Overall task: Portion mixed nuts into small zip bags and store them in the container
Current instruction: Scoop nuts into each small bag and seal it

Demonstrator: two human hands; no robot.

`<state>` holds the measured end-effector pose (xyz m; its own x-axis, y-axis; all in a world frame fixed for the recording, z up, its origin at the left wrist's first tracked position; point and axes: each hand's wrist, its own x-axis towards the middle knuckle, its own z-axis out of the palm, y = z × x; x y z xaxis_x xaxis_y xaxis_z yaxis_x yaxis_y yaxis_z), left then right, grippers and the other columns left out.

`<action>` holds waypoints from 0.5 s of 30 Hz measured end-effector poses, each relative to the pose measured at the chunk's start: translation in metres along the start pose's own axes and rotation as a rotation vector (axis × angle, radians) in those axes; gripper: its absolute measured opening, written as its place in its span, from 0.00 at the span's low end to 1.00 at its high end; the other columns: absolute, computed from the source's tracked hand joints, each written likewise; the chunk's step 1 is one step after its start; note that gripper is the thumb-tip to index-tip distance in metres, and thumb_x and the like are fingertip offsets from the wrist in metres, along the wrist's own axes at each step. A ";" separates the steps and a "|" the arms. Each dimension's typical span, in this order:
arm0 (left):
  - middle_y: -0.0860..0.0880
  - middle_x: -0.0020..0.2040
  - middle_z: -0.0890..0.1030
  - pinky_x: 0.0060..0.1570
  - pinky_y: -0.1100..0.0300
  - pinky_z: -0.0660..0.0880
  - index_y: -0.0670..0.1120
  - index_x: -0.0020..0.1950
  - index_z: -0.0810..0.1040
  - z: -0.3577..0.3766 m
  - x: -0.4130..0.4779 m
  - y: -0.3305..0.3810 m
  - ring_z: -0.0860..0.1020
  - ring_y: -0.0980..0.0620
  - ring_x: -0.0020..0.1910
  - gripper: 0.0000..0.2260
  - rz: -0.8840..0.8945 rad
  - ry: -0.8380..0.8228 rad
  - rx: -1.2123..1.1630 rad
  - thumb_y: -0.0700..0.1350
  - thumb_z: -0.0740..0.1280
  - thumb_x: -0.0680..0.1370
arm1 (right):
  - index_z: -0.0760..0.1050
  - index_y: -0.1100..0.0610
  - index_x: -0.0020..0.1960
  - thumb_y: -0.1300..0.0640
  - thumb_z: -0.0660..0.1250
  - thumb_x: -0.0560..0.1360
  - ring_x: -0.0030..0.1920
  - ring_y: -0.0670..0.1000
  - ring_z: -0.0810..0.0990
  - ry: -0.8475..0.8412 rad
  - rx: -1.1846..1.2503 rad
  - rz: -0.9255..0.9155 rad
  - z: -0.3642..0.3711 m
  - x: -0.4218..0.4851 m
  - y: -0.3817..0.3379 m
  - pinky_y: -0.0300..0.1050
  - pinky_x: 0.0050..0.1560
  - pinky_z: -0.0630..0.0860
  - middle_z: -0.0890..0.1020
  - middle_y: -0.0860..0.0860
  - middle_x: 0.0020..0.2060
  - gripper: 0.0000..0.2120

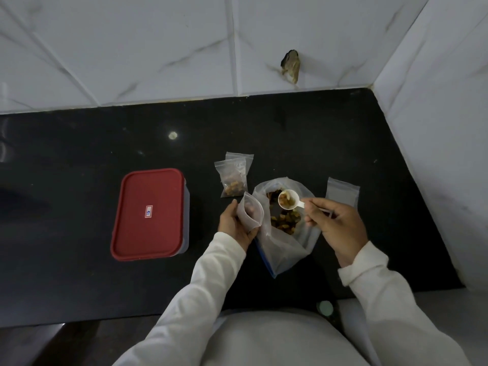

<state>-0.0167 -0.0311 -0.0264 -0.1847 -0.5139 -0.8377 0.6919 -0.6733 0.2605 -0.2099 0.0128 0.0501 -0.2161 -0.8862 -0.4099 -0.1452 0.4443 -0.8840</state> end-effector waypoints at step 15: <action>0.41 0.55 0.83 0.41 0.52 0.80 0.44 0.63 0.79 -0.003 -0.001 0.000 0.81 0.42 0.53 0.19 0.013 0.008 0.008 0.54 0.64 0.79 | 0.83 0.57 0.54 0.59 0.69 0.76 0.42 0.44 0.79 0.081 -0.585 -0.750 0.049 -0.019 -0.009 0.35 0.43 0.78 0.80 0.50 0.44 0.08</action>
<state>-0.0147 -0.0290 -0.0273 -0.1706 -0.5185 -0.8379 0.6886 -0.6710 0.2750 -0.1573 0.0188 0.0552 0.0668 -0.9649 0.2540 -0.7280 -0.2212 -0.6489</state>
